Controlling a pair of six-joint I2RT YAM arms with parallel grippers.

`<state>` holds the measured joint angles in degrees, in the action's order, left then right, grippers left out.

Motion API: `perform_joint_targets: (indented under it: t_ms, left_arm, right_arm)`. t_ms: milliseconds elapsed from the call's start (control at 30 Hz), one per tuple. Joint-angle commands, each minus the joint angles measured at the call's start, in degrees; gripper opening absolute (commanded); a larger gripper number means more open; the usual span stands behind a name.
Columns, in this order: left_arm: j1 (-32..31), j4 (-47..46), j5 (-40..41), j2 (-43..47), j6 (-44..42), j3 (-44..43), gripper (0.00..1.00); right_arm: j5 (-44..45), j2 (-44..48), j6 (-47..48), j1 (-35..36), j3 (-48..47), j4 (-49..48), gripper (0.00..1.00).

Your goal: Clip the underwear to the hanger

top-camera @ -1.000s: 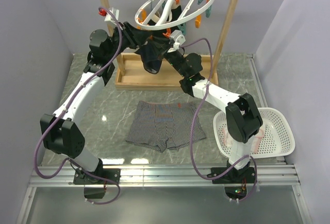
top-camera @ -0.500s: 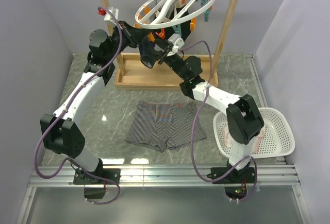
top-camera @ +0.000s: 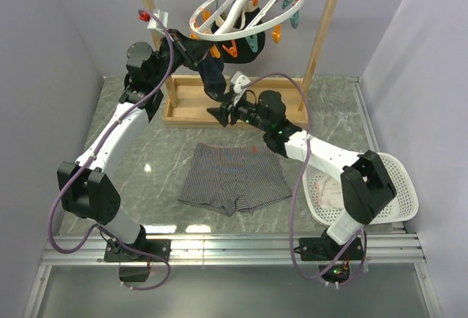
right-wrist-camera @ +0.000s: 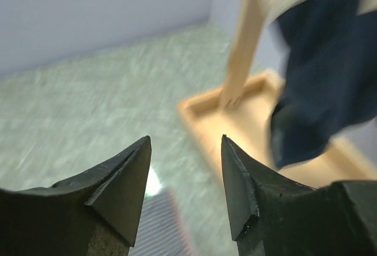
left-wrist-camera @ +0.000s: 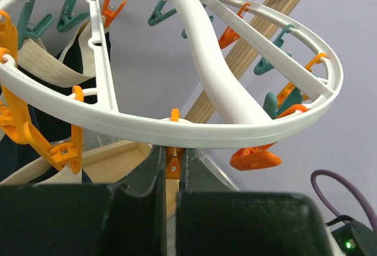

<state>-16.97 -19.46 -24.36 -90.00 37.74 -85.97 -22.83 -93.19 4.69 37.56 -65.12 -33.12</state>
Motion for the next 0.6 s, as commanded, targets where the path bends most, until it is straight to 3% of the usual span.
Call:
perform_joint_targets:
  t_ms: [0, 267, 567]
  left_arm:
    - [-0.25, -3.65, -0.07, 0.7, -0.03, -1.04, 0.0]
    - [-0.17, -3.74, -0.42, 0.7, 0.5, -1.3, 0.0]
    - [-0.25, -3.65, -0.6, 0.52, 0.41, -1.48, 0.0]
  right_arm:
    - [-0.38, 1.96, 3.21, 3.12, -0.53, 17.87, 0.58]
    - [2.08, -9.46, 2.34, 4.01, -9.83, 36.78, 0.59]
    - [7.09, -20.71, 0.94, 5.15, -20.83, 48.49, 0.63]
